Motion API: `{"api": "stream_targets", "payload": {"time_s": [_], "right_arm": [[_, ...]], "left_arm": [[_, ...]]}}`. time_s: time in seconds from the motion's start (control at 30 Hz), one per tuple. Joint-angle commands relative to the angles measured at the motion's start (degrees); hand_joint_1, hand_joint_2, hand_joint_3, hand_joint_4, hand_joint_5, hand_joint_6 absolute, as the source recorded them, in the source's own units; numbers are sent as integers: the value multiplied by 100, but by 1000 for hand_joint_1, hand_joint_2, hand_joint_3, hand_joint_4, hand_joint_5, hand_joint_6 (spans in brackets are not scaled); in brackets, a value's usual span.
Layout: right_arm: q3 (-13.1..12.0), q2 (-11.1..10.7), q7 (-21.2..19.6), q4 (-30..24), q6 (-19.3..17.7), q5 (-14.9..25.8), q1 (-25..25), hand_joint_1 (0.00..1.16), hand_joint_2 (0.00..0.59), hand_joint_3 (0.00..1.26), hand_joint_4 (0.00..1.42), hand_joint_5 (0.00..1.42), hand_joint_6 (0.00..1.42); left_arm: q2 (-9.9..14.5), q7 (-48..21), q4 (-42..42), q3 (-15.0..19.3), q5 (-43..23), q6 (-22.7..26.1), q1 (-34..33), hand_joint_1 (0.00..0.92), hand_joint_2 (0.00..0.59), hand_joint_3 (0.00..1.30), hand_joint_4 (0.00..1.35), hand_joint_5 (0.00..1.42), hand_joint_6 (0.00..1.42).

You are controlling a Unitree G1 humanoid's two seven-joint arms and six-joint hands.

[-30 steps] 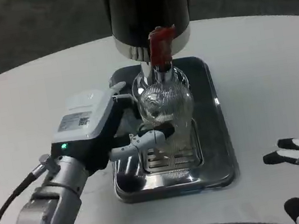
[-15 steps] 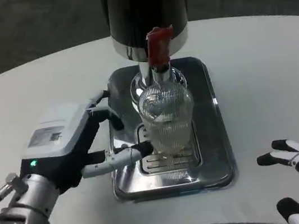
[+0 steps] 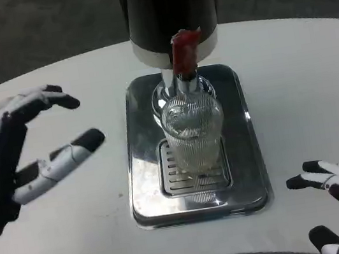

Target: Grasp the cup under the faucet to collect the drink, then remove the cup.

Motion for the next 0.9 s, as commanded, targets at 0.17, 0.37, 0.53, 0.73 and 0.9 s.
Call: {"api": "stream_targets", "payload": {"time_s": [0.17, 0.37, 0.53, 0.73, 0.9], "right_arm": [[55, 21, -82, 0, 24, -94, 91, 244, 485, 177, 64, 51, 169], [80, 17, -90, -90, -78, -182, 213, 278, 487, 216, 76, 50, 162], [148, 61, -109, -138, -128, -241, 234, 284, 487, 224, 75, 50, 162], [157, 90, -103, -142, -196, -260, 243, 314, 493, 239, 74, 50, 162], [135, 112, -105, -142, -226, -258, 337, 321, 493, 235, 74, 50, 162]], "left_arm": [[-210, -1449, -819, 299, -2490, 1010, -539, 0, 139, 368, 347, 480, 438], [-133, -2308, -910, 195, -3536, 1947, -1090, 0, 143, 262, 249, 411, 333], [-90, -2622, -968, 145, -3756, 2427, -1431, 0, 150, 230, 201, 364, 301], [-39, -2891, -749, -23, -3668, 2738, -1979, 0, 152, 218, 177, 343, 278], [-82, -2930, -619, -130, -3503, 2712, -2251, 0, 153, 224, 184, 343, 276]]}}
